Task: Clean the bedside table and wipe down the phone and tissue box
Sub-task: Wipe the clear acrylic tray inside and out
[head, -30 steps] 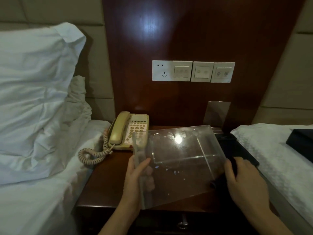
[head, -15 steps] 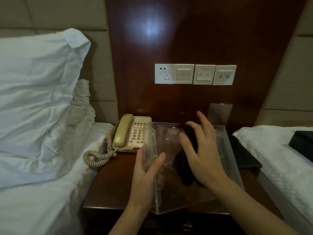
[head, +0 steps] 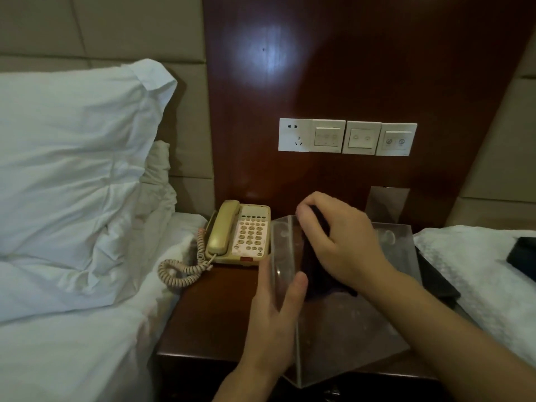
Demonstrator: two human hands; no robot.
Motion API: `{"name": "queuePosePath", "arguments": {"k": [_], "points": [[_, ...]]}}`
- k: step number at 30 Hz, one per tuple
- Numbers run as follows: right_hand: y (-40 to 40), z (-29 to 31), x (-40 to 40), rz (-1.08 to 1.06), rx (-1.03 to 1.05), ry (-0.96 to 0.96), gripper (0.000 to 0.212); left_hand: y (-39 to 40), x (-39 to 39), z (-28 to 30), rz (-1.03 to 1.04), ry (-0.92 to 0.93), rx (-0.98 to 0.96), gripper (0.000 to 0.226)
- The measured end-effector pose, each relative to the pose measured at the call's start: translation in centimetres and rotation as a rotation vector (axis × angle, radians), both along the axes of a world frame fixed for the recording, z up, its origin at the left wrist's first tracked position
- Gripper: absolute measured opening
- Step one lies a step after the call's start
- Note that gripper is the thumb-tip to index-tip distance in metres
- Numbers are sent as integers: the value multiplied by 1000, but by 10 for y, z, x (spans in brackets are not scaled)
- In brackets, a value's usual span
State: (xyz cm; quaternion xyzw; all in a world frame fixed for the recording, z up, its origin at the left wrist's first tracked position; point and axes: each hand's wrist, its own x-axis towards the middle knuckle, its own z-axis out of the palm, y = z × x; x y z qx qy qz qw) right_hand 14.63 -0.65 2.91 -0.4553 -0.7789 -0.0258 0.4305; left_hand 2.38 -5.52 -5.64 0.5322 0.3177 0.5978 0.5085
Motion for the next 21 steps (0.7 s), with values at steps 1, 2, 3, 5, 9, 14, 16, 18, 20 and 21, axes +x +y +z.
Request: {"name": "queuePosePath", "arguments": {"k": [1, 2, 3, 5, 9, 14, 16, 18, 20, 21], "points": [[2, 3, 1, 8, -8, -9, 27, -1, -1, -1, -5, -7, -3, 54], [5, 4, 5, 15, -18, -14, 27, -1, -1, -3, -6, -4, -1, 55], [7, 4, 10, 14, -26, -19, 28, -2, -2, -4, -7, 2, 6, 55], [12, 0, 22, -7, -35, -15, 33, -1, -2, -6, -1, 10, -4, 55], [21, -6, 38, -28, -75, 30, 41, 1, -2, -5, 16, 8, -42, 51], [28, -18, 65, -109, -183, 107, 42, -2, -7, 2, -58, -67, -94, 53], [29, -16, 69, -137, -233, 138, 33, -3, -9, 4, -68, -62, -93, 56], [27, -12, 59, -137, -247, 108, 31, -5, -10, 4, -77, -91, -97, 48], [17, -5, 34, -68, -178, 52, 30, -3, -11, 0, -69, -56, -74, 47], [10, -1, 19, -21, -137, 26, 30, -2, -12, -2, -50, -17, -50, 52]]}}
